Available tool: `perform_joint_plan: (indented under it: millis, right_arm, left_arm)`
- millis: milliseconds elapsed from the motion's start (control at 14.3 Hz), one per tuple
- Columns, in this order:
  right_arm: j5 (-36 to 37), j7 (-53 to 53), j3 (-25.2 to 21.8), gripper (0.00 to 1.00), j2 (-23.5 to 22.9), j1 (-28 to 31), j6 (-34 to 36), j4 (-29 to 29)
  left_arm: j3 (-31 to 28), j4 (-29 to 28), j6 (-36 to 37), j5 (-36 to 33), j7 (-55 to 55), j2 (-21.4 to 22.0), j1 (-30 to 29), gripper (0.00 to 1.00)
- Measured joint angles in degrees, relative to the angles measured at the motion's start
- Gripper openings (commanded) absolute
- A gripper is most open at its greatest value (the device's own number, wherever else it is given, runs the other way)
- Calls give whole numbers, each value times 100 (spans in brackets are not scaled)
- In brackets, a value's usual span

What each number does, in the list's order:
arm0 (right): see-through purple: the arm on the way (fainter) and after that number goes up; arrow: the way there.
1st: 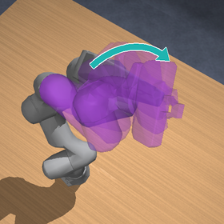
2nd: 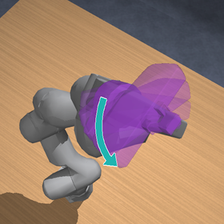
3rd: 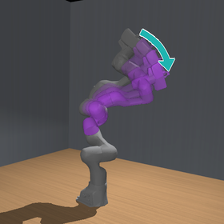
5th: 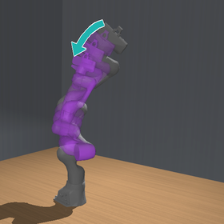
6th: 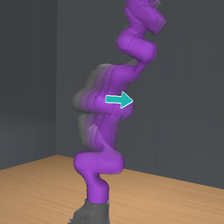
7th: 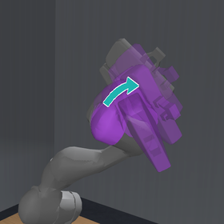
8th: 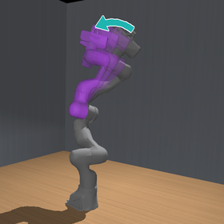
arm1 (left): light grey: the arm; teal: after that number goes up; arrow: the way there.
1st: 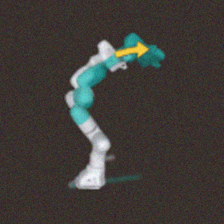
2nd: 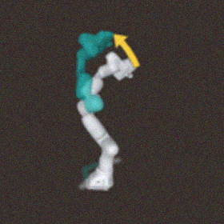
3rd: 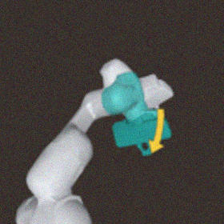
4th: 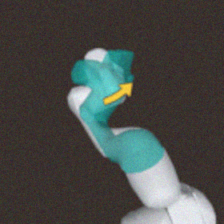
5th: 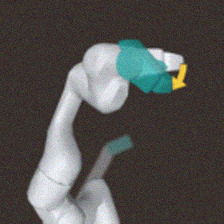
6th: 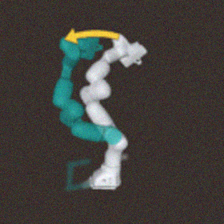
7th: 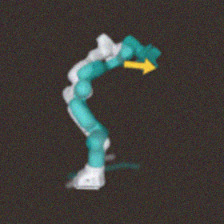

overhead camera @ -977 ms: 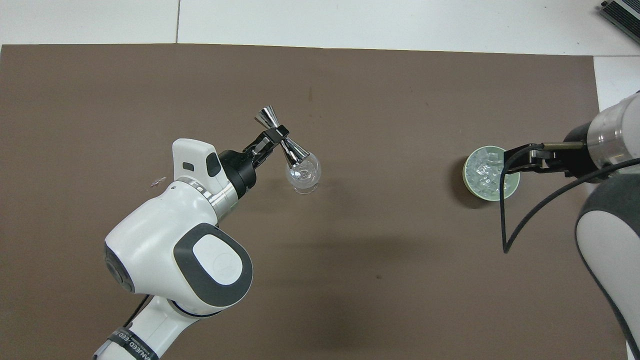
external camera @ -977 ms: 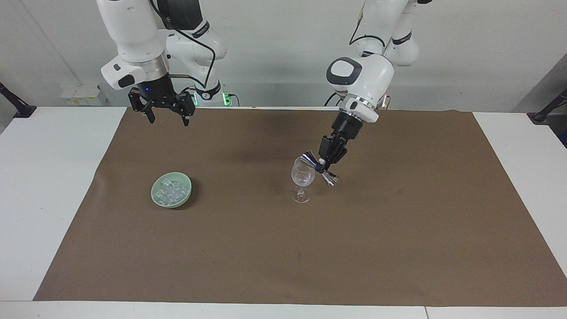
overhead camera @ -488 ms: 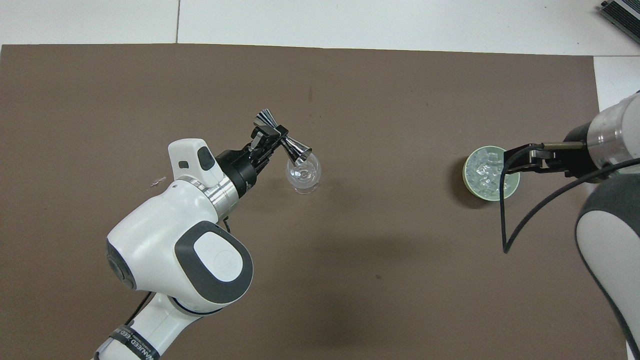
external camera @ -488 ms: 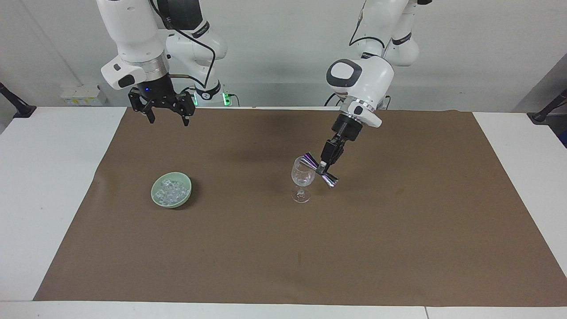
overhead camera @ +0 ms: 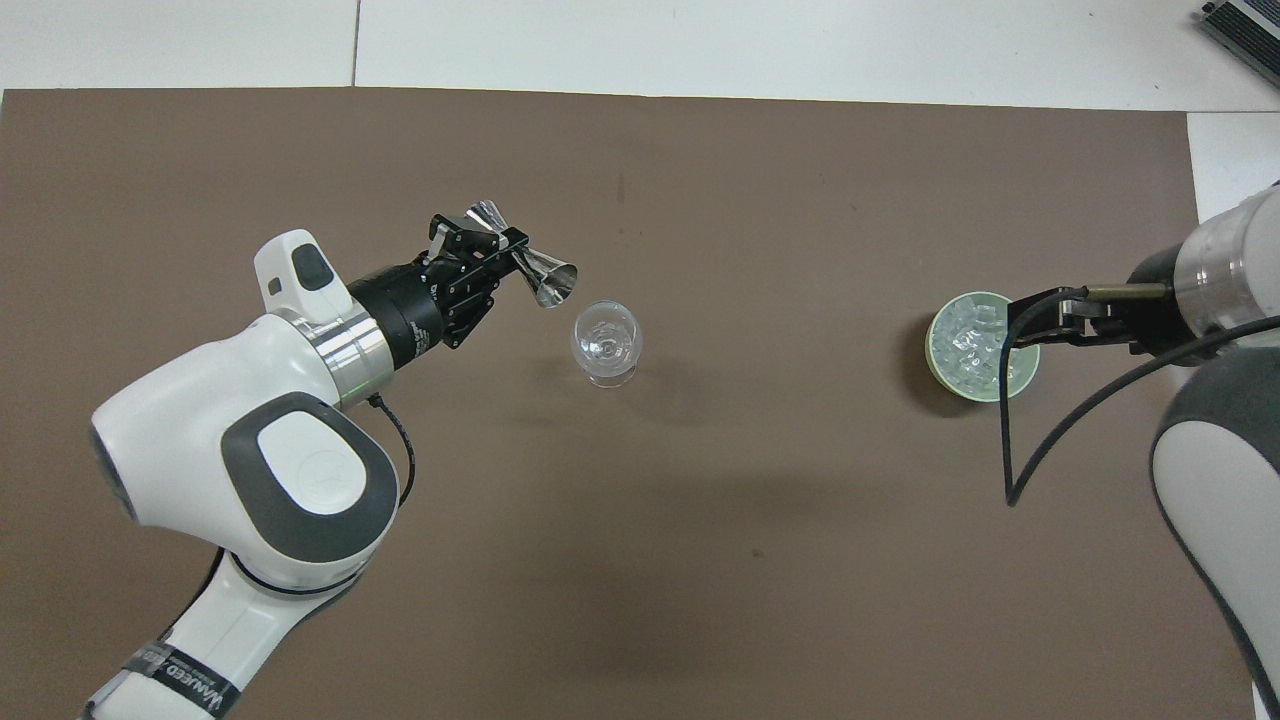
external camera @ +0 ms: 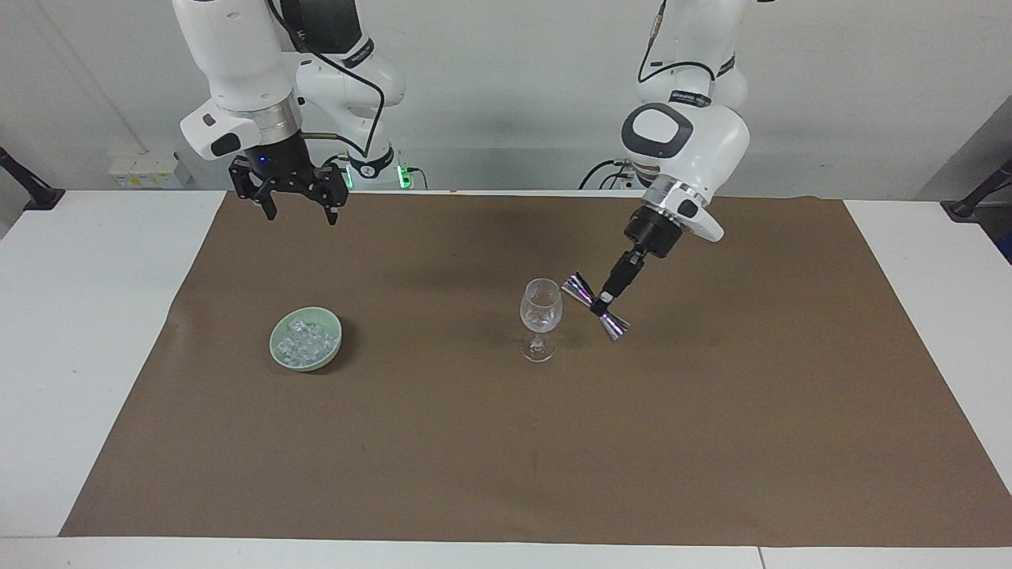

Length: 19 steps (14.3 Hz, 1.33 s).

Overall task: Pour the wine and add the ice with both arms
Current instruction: 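Carry the metal cup back toward its start spot with the left gripper, then lower the metal cup onto the table with the left gripper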

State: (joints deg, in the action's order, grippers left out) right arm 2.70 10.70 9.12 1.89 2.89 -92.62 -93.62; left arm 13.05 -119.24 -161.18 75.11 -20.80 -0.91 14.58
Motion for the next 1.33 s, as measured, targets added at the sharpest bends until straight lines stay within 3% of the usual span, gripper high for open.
perform_joint_plan:
  millis: [419,698,977,1326]
  right_arm:
    - [0,0,0,100,0,0,0,0]
    - [0,0,0,100,0,0,0,0]
    - [0,0,0,100,0,0,0,0]
    - [0,0,0,100,0,0,0,0]
  left_arm:
    - [-73,-327,2970,16,-292,567,-1846,0]
    - [-100,-511,4946,6,-713,621,-3155,0]
    - [-106,-577,6107,-86,-1180,187,-4099,0]
    - [-111,-176,6712,-507,-1666,-895,-4673,0]
